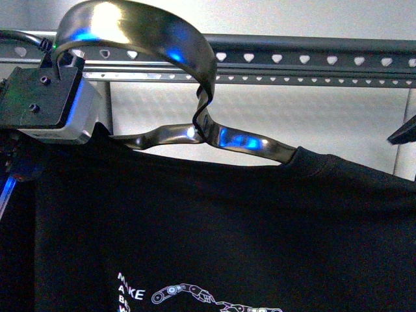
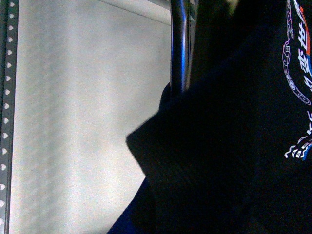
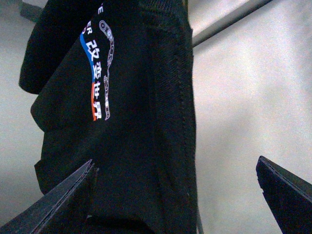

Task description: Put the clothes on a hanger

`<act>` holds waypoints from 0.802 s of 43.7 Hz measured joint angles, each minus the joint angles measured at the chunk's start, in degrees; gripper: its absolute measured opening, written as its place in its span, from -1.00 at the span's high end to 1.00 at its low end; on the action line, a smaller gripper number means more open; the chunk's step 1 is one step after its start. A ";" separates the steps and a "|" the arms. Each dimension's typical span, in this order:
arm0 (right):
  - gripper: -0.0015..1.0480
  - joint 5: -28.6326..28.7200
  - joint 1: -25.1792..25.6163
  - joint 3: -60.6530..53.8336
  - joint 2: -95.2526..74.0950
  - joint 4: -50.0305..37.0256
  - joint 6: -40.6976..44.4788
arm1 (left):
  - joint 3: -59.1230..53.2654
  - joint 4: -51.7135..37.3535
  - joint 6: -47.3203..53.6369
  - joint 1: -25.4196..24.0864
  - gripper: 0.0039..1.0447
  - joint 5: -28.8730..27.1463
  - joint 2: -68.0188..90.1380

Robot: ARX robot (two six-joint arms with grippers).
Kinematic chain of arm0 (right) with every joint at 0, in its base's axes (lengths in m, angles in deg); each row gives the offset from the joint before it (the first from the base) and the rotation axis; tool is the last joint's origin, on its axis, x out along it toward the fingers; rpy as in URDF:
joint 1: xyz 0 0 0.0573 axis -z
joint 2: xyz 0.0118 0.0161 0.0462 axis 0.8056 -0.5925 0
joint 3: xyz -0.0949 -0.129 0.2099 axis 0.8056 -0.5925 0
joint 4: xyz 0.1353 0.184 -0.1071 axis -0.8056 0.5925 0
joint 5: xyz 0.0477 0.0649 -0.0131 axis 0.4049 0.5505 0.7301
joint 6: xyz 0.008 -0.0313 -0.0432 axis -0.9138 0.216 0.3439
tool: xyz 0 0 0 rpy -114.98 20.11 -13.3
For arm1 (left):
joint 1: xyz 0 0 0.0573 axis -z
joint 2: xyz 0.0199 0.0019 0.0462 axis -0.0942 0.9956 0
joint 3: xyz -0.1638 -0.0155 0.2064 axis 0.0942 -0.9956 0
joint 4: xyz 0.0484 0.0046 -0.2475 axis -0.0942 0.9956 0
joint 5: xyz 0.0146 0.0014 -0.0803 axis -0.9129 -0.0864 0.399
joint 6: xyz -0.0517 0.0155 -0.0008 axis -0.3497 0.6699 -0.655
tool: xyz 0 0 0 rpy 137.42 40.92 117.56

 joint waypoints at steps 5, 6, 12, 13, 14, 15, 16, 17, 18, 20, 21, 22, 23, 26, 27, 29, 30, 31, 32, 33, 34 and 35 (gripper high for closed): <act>-0.85 -1.97 -1.66 0.00 -2.60 -3.04 -1.27 | 0.00 0.00 0.00 0.00 0.78 0.02 0.00; -0.85 -2.27 -2.12 0.00 -3.32 -3.98 -1.66 | 0.00 0.00 0.00 0.00 0.78 0.02 0.00; -0.62 -4.48 -4.46 0.79 -7.54 -9.29 -4.61 | 0.00 0.00 0.02 0.00 0.78 0.04 0.00; -0.51 -4.98 -4.92 1.16 -8.46 -10.60 -5.35 | 0.00 0.00 0.02 0.00 0.78 0.04 0.00; -0.45 -5.33 -5.20 1.40 -9.03 -11.52 -5.99 | 0.00 0.00 0.04 0.00 0.78 0.04 0.00; -0.38 -5.62 -5.44 1.64 -9.55 -12.39 -6.36 | 0.00 0.00 0.04 0.00 0.78 0.04 0.00; -0.31 -5.81 -5.66 1.84 -10.01 -13.29 -6.82 | 0.00 0.00 0.04 0.00 0.78 0.04 0.00; -0.25 -5.95 -5.79 1.95 -10.38 -14.19 -7.32 | 0.00 0.00 0.07 0.00 0.78 0.04 0.00; -0.18 -6.03 -5.92 2.01 -10.73 -15.06 -7.98 | 0.00 0.00 0.07 0.00 0.78 0.04 0.00; -0.01 -6.19 -6.05 2.01 -11.23 -16.79 -8.74 | 0.00 0.00 0.07 0.00 0.78 0.00 0.00; 0.05 -6.21 -6.05 2.01 -11.32 -17.25 -9.07 | 0.00 0.00 0.07 0.00 0.78 0.00 0.00; 0.12 -6.14 -6.05 1.97 -11.39 -17.70 -9.29 | 0.02 0.00 0.04 0.00 0.78 0.00 0.00; 0.19 -6.05 -6.03 1.84 -11.39 -18.23 -9.51 | 0.04 -0.02 0.00 0.00 0.78 0.02 0.00; 0.35 -5.31 -5.77 1.27 -11.21 -19.04 -10.34 | 0.11 -0.02 -0.07 -0.04 0.78 0.04 0.00; 0.42 -4.94 -5.60 0.92 -11.06 -19.26 -10.64 | 0.11 -0.02 -0.09 -0.04 0.78 0.04 0.00; 0.52 -4.50 -5.27 0.26 -10.73 -19.67 -10.91 | 0.13 -0.02 -0.09 -0.04 0.78 0.07 0.00; 0.55 -4.42 -5.16 0.02 -10.64 -19.82 -11.04 | 0.13 -0.02 -0.11 -0.04 0.78 0.09 0.00; 0.62 -3.93 -4.87 -0.46 -10.43 -20.13 -11.30 | 0.13 -0.02 -0.13 -0.04 0.78 0.09 0.00; 0.65 -3.72 -4.72 -0.72 -10.34 -20.28 -11.54 | 0.13 -0.02 -0.13 -0.04 0.78 0.09 0.00; 0.71 -3.32 -4.39 -1.20 -10.16 -20.59 -11.65 | 0.13 -0.02 -0.13 -0.04 0.78 0.09 0.00; 0.74 -3.04 -4.22 -1.44 -10.08 -20.72 -11.65 | 0.13 -0.02 -0.13 -0.02 0.78 0.11 0.00; 0.79 -2.36 -3.78 -2.03 -9.86 -20.92 -11.65 | 0.13 -0.02 -0.13 -0.02 0.78 0.13 0.00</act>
